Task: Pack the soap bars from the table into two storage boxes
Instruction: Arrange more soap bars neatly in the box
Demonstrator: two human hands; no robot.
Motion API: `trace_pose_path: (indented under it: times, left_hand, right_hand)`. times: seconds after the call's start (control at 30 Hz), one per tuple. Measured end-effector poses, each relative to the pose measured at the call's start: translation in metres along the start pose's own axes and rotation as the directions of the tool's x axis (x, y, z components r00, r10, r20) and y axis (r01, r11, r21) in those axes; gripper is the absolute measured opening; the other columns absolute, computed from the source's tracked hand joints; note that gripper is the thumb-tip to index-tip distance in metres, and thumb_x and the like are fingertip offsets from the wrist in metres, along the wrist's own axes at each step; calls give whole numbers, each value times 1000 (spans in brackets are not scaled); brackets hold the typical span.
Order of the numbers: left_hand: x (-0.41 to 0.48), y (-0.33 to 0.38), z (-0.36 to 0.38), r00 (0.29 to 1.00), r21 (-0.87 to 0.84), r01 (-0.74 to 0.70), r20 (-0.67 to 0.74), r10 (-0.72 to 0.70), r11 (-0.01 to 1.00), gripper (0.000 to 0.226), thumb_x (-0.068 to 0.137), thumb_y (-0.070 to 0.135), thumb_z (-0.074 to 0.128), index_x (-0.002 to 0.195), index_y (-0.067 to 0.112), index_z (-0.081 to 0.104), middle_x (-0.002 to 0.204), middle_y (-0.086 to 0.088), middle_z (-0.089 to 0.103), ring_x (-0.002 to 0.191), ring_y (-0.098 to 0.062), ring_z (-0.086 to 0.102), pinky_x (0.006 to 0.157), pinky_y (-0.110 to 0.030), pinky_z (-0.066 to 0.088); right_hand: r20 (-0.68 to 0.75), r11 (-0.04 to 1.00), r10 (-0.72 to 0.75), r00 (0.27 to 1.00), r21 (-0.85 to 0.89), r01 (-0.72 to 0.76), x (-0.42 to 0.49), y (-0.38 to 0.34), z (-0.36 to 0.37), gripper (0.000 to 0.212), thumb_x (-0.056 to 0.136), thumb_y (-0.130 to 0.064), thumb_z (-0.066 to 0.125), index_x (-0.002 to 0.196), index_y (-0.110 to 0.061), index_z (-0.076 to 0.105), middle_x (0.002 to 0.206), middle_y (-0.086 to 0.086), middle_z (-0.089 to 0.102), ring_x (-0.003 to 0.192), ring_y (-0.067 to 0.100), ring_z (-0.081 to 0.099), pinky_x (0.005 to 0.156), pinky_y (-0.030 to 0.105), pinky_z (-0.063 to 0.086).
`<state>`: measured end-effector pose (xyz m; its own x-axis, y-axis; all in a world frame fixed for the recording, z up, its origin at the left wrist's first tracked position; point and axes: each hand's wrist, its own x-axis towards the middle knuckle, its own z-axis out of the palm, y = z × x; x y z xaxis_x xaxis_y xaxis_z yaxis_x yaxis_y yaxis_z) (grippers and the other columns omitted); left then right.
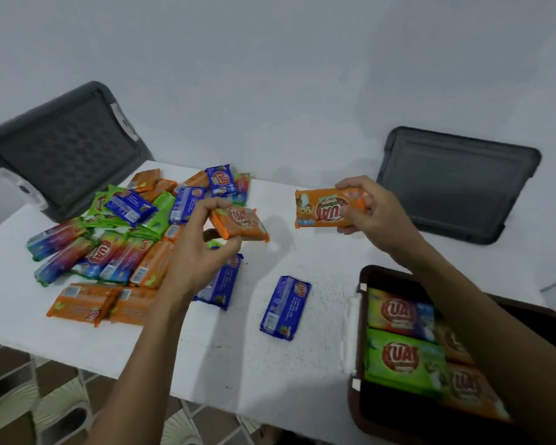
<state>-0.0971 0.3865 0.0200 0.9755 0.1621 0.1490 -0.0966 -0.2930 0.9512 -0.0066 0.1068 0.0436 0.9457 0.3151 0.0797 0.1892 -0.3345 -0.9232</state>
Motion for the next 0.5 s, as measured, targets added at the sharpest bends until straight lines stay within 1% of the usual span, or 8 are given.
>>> trace_pose_path:
  times: [0.07,0.13,0.2,0.23,0.3,0.37,0.43,0.5]
  left_hand:
    - [-4,8,19,997,-127,30,71,-21,991,49,83,-5,65,119,21,46,121,8,58,104,-11,63,77,-34,59]
    - [-7,14,39,991,-220,52,132,-23,974,50,81,-11,64,118,16,44,127,9,57,107,-12,63,85,-36,57]
    - [-11,20,59,982,-334,97,188,-34,938,50,78,-10,64,114,18,44,131,6,57,112,-19,62,86,-36,56]
    - [-14,24,69,975,-394,126,217,-41,910,47,77,-6,63,110,20,45,133,3,56,113,-23,62,84,-37,56]
    - [-19,29,86,964,-459,159,262,-38,874,40,76,0,58,106,22,45,134,0,55,112,-27,63,79,-37,57]
    - [-24,34,102,953,-470,165,302,-18,867,38,74,2,58,105,22,46,134,0,55,112,-28,63,78,-37,57]
    - [-29,39,118,946,-463,160,324,-2,872,39,73,2,56,105,21,47,133,0,57,114,-28,61,78,-35,56]
    - [-34,42,132,947,-425,150,320,-7,893,40,76,-1,55,109,21,50,126,0,60,114,-24,61,78,-32,55]
  right_hand:
    - [-65,998,30,997,64,-26,-21,-2,-14,22,88,-7,68,106,-16,59,104,9,69,85,20,73,65,38,59]
    - [-116,984,81,990,169,-61,-42,-1,-27,23,83,-5,72,95,-13,55,92,9,70,76,20,73,58,36,56]
    - [-125,934,165,978,338,-114,-62,2,-39,28,81,2,71,87,-13,48,80,8,69,67,22,71,52,34,55]
    - [-113,898,202,973,418,-138,-70,4,-45,31,81,4,69,85,-14,44,79,8,69,66,23,70,50,32,56]
    - [-70,819,261,963,544,-182,-87,4,-58,33,81,8,66,93,-15,44,87,11,69,70,23,70,52,32,57]
    - [-49,783,278,959,591,-196,-103,5,-71,52,79,11,65,113,-23,46,98,13,66,74,21,69,57,33,58]
    - [-75,815,238,969,558,-157,-117,9,-83,74,75,14,66,126,-36,45,111,10,58,80,17,67,62,34,58]
    - [-104,846,210,972,518,-128,-130,11,-94,77,69,8,73,126,-38,48,116,10,56,87,19,66,68,37,58]
